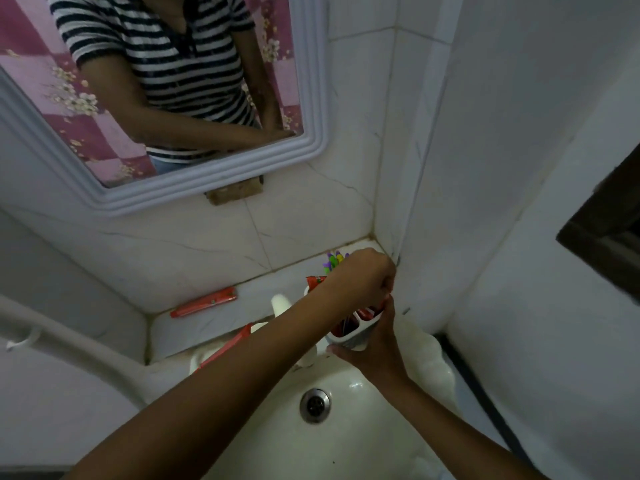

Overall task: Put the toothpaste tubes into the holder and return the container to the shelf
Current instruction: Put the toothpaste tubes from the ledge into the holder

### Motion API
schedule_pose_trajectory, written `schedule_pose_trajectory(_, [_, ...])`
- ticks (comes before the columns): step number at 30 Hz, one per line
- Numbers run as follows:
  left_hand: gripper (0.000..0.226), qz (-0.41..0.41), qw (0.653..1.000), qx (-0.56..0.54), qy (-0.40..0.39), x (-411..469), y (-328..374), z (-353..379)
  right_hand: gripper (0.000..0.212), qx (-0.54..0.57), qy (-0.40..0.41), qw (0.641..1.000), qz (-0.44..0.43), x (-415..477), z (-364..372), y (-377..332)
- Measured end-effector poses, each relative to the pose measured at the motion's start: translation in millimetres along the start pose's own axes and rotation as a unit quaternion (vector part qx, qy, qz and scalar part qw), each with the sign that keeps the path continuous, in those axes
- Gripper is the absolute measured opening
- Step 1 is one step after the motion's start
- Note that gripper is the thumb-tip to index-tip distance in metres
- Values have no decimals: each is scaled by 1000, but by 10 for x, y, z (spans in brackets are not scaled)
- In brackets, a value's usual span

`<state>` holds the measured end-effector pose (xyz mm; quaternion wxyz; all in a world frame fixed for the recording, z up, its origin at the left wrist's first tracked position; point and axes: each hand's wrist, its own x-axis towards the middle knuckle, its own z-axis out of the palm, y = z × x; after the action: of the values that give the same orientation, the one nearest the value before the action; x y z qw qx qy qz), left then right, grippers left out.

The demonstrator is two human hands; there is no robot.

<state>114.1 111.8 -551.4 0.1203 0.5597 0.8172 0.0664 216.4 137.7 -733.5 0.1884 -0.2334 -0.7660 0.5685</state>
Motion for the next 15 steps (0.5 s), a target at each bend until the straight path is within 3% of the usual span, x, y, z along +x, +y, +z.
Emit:
schedule_pose_trajectory(4, [15, -20, 997, 49, -62, -17, -12, 27, 139, 7, -2, 1000, -7, -16, -6, -13])
schedule_pose_trajectory(10, [19, -27, 994, 108, -21, -68, 29, -68, 135, 11, -11, 1000, -22, -15, -18, -1])
schedule_pose_trajectory(15, [23, -6, 984, 160, -82, -32, 240, -52, 131, 2, 7, 1000, -23, -19, -30, -36])
